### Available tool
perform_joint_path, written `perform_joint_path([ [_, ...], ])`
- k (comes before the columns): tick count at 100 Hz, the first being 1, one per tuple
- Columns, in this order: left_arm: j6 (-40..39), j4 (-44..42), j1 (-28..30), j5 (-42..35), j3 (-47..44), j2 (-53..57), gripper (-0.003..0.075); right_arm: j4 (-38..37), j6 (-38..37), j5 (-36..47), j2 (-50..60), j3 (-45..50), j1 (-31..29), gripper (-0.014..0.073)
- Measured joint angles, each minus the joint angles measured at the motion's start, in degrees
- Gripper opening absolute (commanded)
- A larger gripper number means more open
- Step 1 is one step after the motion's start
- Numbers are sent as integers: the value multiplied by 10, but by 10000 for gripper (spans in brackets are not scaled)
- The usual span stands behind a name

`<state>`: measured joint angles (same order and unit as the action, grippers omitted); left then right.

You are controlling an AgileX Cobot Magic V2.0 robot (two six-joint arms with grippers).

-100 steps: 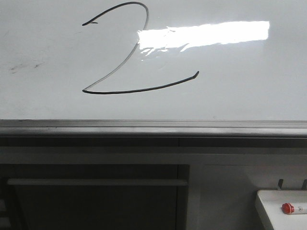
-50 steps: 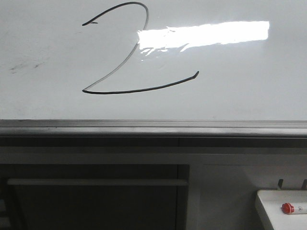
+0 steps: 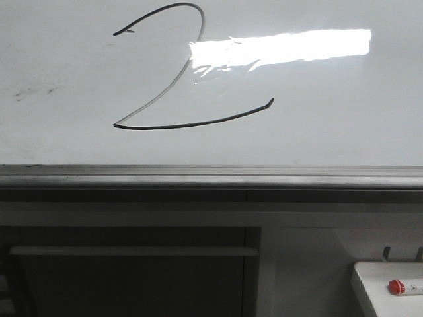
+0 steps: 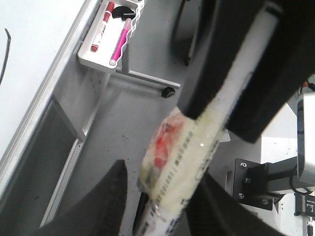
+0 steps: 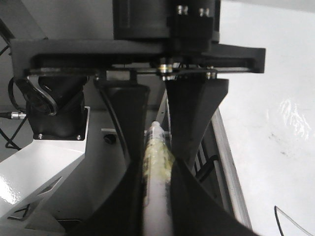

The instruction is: Write number 2 on whiteboard

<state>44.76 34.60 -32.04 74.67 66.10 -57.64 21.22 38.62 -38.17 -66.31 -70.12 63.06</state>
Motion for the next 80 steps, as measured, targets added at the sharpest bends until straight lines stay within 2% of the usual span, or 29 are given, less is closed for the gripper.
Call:
perform_joint_path([
  [22, 0, -1, 0, 3, 0, 0, 223, 4, -2, -1, -2, 0, 0, -72],
  [51, 24, 0, -1, 15, 0, 0, -22, 10, -2, -4, -4, 0, 0, -72],
  [80, 41, 0, -2, 18, 0, 0, -20, 13, 0, -6, -4, 0, 0, -71],
])
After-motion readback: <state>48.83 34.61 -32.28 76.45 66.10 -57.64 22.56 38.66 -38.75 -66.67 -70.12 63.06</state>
